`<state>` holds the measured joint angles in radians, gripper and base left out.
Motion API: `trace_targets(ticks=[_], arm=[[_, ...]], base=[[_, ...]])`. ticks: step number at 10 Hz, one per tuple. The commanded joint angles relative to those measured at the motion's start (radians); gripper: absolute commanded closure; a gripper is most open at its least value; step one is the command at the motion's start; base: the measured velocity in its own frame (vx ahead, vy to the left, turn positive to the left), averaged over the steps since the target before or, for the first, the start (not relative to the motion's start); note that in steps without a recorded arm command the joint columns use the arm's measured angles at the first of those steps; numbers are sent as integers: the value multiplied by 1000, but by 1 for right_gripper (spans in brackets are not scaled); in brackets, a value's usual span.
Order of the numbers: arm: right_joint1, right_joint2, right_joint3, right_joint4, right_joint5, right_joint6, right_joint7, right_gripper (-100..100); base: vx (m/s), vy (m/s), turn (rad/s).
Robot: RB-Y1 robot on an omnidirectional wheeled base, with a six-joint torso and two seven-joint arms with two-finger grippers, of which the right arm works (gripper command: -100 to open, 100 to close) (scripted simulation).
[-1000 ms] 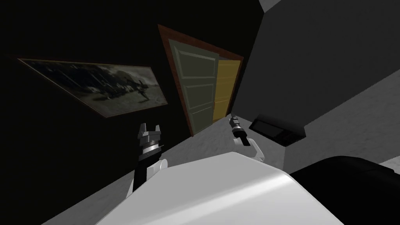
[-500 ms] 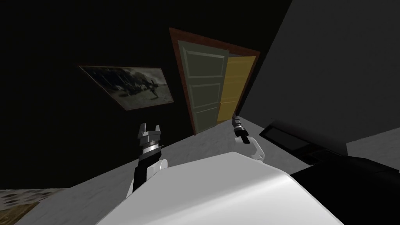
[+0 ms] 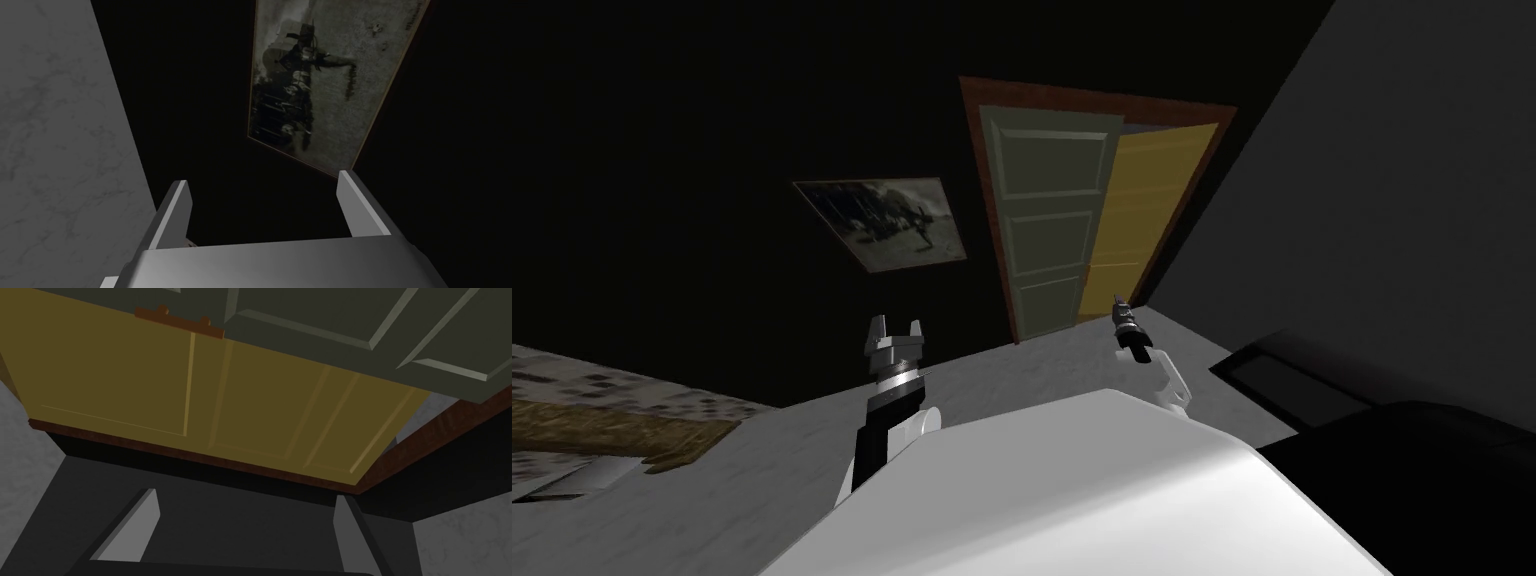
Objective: Push the door open
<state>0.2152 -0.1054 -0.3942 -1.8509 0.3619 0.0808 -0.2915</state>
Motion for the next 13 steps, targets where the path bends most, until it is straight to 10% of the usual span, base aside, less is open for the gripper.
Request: trace_targets(ticks=[1, 13], arm=[[-17, -1, -22, 29, 24, 17, -8, -100], [-135, -10, -192, 203, 216, 212, -84, -100]], base=[[-6, -145, 232], [-10, -176, 327]])
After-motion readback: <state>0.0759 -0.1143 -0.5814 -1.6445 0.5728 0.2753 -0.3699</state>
